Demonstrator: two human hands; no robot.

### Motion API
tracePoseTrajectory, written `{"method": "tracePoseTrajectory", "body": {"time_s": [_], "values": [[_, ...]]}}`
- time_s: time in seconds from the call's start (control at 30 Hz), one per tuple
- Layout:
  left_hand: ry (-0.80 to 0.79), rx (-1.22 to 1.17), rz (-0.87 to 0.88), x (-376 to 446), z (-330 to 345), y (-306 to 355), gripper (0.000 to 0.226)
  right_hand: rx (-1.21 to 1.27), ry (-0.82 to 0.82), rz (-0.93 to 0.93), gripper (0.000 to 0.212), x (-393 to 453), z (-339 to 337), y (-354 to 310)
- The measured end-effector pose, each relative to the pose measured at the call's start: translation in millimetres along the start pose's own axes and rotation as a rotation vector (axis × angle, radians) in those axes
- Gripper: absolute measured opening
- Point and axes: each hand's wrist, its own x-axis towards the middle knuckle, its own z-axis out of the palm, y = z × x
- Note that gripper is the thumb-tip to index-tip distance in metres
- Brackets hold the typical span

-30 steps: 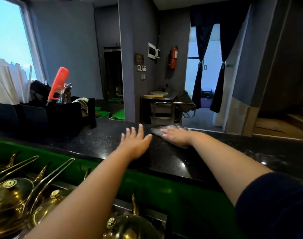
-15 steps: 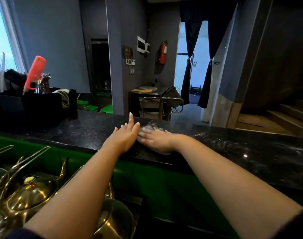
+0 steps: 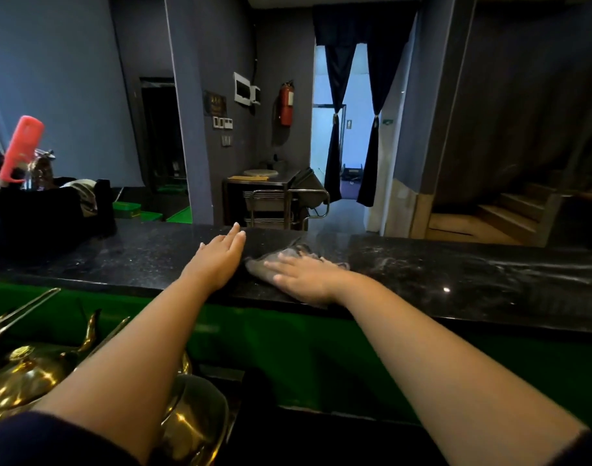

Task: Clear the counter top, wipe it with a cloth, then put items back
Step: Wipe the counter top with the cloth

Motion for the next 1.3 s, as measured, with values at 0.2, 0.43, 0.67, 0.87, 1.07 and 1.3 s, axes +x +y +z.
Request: {"method": "tracePoseTrajectory", "body": {"time_s": [0.2, 0.43, 0.67, 0.87, 1.07, 1.3], "values": [[-0.189, 0.065, 0.095, -22, 43, 69, 0.052, 0.08, 0.027, 0.248, 0.051, -67, -8, 95], [-0.141, 0.083, 0.038, -30, 50, 80, 0.054, 0.059, 0.062, 0.357, 0.052, -68, -8, 49], [-0.166, 0.003, 0.039, -30, 62, 108, 0.055, 0.117, 0.028, 0.143, 0.043, -132, -8, 94], [-0.104, 0.213, 0.135, -33, 79, 108, 0.052, 0.058, 0.048, 0.406, 0.049, -78, -20, 124], [-0.133, 0.321, 0.155, -20, 83, 99, 0.057, 0.0, -0.042, 0.148, 0.051, 27, -27, 116], [-0.17, 0.31, 0.175, -22, 81, 102, 0.056, 0.108, 0.017, 0.528, 0.085, 40, -30, 217]]}}
